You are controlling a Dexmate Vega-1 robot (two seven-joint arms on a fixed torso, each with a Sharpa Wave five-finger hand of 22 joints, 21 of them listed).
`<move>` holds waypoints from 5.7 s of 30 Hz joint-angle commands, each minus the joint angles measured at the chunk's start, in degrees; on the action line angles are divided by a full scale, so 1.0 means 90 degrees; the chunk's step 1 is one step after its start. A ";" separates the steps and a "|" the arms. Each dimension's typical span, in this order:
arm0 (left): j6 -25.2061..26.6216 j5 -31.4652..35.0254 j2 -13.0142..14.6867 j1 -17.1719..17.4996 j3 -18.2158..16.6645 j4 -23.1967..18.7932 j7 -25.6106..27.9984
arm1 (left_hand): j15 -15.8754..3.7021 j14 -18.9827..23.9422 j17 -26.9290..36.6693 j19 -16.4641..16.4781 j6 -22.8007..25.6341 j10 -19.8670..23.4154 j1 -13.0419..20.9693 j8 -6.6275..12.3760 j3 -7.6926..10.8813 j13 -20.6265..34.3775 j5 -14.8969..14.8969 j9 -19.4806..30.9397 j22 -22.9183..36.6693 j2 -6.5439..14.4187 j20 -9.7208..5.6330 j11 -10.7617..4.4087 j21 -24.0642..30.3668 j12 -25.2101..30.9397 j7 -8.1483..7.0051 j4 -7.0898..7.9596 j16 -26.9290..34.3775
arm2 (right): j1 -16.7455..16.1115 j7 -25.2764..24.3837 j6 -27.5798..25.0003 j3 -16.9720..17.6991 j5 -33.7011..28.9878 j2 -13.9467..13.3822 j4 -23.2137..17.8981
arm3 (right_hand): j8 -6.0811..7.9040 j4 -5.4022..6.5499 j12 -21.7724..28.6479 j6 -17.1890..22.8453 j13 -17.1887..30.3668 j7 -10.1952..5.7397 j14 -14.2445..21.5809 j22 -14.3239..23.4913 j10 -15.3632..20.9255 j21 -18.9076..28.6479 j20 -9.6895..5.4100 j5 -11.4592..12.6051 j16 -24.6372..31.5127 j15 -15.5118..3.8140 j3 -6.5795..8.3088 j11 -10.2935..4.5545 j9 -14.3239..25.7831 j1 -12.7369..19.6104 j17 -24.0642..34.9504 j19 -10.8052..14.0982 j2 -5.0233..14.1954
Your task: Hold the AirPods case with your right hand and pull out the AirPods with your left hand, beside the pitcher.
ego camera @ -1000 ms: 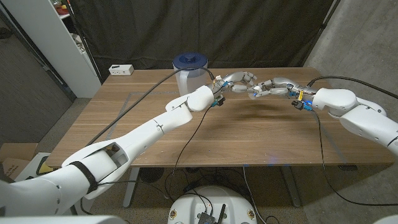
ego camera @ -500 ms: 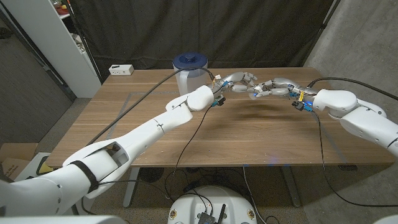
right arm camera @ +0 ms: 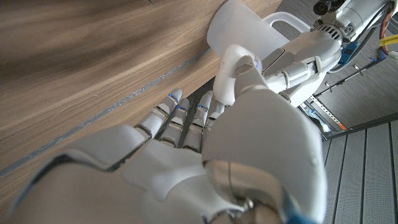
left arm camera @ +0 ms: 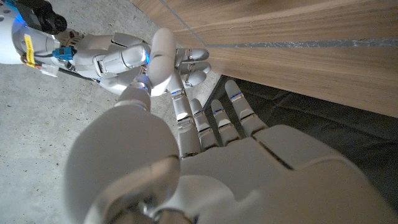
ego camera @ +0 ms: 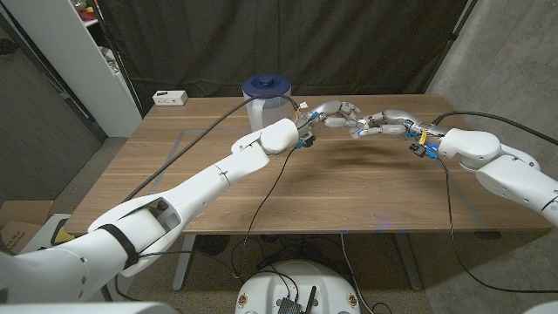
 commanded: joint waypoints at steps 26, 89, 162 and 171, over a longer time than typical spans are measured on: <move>-0.0417 -0.1986 -0.0300 -0.0022 -0.0303 0.0831 -0.0939 | -0.0255 0.0455 -0.0005 0.0152 0.1044 0.0465 -0.0610 0.0178 -0.0201 0.0060 0.0025 0.0273 0.0029 0.0234 0.0072 0.0114 -0.0058 0.0122 -0.0048 0.0753 0.0076 | -0.0502 -0.0155 0.0380 0.0381 0.0585 0.0311 0.0309 | 0.0092 0.0060 -0.0039 0.0623 0.0102 -0.0671 -0.0053 0.0011 -0.0036 -0.0027 -0.0005 -0.0043 0.0012 -0.0884 -0.0064 -0.0014 0.0368 0.0009 0.0061 -0.0042 0.0113; -0.0253 0.1025 0.0052 0.0704 -0.0070 -0.0411 0.1535 | -0.0420 0.0824 0.0133 0.0365 0.0087 0.0781 0.0862 -0.0134 -0.0633 0.0510 0.0083 0.0882 0.0087 0.0032 0.0105 -0.0068 -0.0354 0.0094 -0.0248 0.0159 0.0115 | -0.1216 -0.1256 -0.0404 0.0962 0.0545 0.0086 -0.0796 | 0.0216 0.0044 -0.0013 0.0656 0.0239 0.0068 0.0253 0.0007 0.0327 0.0007 0.0233 -0.0085 0.0164 -0.0544 -0.0019 0.0367 0.0827 0.0061 0.0044 0.0069 0.0148; -0.1058 0.0376 -0.0027 0.1044 -0.0472 -0.0128 0.2097 | -0.0133 0.0469 0.0053 0.0311 -0.1773 0.0144 -0.0033 -0.1916 -0.0828 0.0498 -0.0769 -0.0139 0.0040 -0.0459 0.0149 0.0265 -0.0447 -0.0480 -0.0288 0.0520 -0.0281 | -0.1339 -0.1538 -0.0292 0.0991 0.0697 0.0419 -0.0690 | 0.0124 0.0054 -0.0088 0.0678 0.0330 -0.0020 0.0259 0.0008 0.0380 -0.0008 0.0293 -0.0073 0.0199 -0.0572 0.0023 0.0334 0.0900 0.0008 0.0055 0.0047 0.0149; -0.1126 0.0629 -0.0073 0.1069 -0.0426 -0.0083 0.2249 | -0.0243 0.0491 0.0016 0.0303 -0.1252 0.0211 0.0485 -0.1687 -0.0656 0.0538 -0.0731 -0.0113 0.0041 -0.0440 0.0135 0.0089 -0.0507 -0.0467 -0.0697 0.0133 -0.0319 | -0.1477 -0.1788 -0.0249 0.1054 0.0539 0.0466 -0.0839 | 0.0115 0.0047 -0.0081 0.0684 0.0333 -0.0016 0.0300 0.0008 0.0439 -0.0006 0.0294 -0.0068 0.0218 -0.0570 0.0031 0.0342 0.0907 0.0012 0.0054 0.0058 0.0147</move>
